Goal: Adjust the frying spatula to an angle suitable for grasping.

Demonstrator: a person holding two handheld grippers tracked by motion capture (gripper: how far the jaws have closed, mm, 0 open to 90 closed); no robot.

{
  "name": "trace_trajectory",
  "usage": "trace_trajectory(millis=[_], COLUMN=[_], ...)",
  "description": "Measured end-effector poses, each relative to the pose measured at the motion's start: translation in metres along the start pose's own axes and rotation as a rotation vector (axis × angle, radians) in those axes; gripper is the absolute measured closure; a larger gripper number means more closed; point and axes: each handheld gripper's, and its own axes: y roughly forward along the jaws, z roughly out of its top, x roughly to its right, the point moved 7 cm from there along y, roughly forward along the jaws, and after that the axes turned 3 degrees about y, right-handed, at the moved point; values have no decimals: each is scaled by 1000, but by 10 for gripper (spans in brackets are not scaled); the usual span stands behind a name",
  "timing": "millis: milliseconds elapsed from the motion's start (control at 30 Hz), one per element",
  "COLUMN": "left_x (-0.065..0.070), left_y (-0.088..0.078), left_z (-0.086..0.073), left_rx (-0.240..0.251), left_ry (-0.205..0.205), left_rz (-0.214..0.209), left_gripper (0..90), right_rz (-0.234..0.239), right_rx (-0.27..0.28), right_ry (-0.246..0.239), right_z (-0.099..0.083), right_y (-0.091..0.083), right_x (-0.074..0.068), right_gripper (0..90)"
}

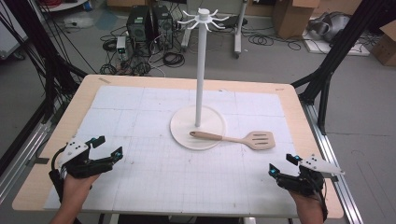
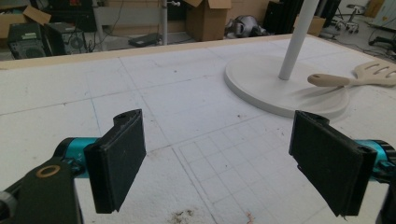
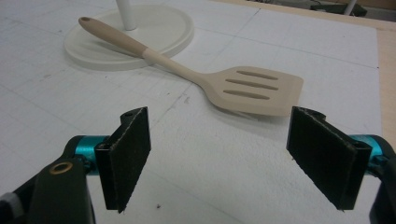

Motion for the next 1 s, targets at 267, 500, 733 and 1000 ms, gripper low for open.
trace_trajectory(millis=[267, 500, 733, 1000], left_x=[-1, 1, 8, 10], left_y=[2, -1, -4, 0], left_z=[-2, -1, -3, -5], left_rx=[-13, -11, -20, -39], left_ry=[0, 14, 18, 26], left_rz=[11, -1, -24, -37], left_gripper=[195, 194, 195, 196], right_rz=[7, 28, 84, 154], right_rx=[-9, -15, -29, -68], right_ry=[-8, -37, -60, -146], right_z=[0, 4, 19, 37], right_y=[5, 7, 21, 49], right_x=[3, -4, -25, -37], right_gripper=[203, 203, 178, 232])
